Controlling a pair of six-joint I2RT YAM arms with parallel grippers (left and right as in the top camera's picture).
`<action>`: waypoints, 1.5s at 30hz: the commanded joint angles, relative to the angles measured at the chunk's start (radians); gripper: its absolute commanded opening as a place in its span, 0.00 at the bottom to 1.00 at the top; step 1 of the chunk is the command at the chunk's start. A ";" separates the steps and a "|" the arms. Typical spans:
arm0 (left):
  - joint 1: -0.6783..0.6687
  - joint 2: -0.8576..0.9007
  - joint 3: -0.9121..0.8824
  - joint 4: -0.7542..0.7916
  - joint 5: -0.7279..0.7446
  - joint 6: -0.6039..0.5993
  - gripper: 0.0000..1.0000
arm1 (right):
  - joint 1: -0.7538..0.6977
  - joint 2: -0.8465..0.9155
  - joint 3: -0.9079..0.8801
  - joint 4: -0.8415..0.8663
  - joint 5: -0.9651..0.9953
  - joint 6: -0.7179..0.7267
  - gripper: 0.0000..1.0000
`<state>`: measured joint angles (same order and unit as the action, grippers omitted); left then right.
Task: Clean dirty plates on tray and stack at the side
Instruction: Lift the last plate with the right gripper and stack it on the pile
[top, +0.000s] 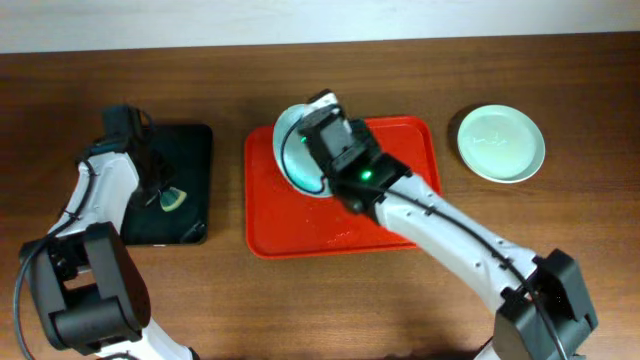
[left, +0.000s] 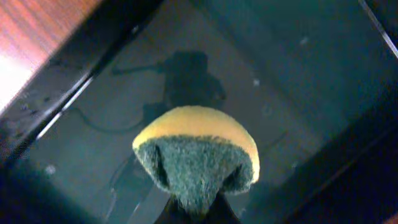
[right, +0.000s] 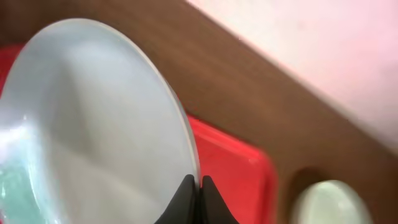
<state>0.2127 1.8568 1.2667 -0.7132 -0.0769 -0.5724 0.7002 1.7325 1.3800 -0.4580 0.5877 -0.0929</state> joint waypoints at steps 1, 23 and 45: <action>0.000 -0.006 -0.061 0.073 0.009 0.005 0.00 | 0.087 -0.011 0.016 0.058 0.375 -0.260 0.04; 0.000 -0.042 -0.010 0.050 0.056 0.005 0.99 | 0.082 -0.010 0.014 -0.089 0.186 -0.116 0.04; 0.000 -0.042 -0.010 0.050 0.056 0.005 0.99 | -1.178 0.172 0.008 -0.086 -0.756 0.475 0.05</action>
<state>0.2127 1.8454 1.2400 -0.6643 -0.0288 -0.5694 -0.4763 1.8828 1.3895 -0.5602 -0.1520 0.3710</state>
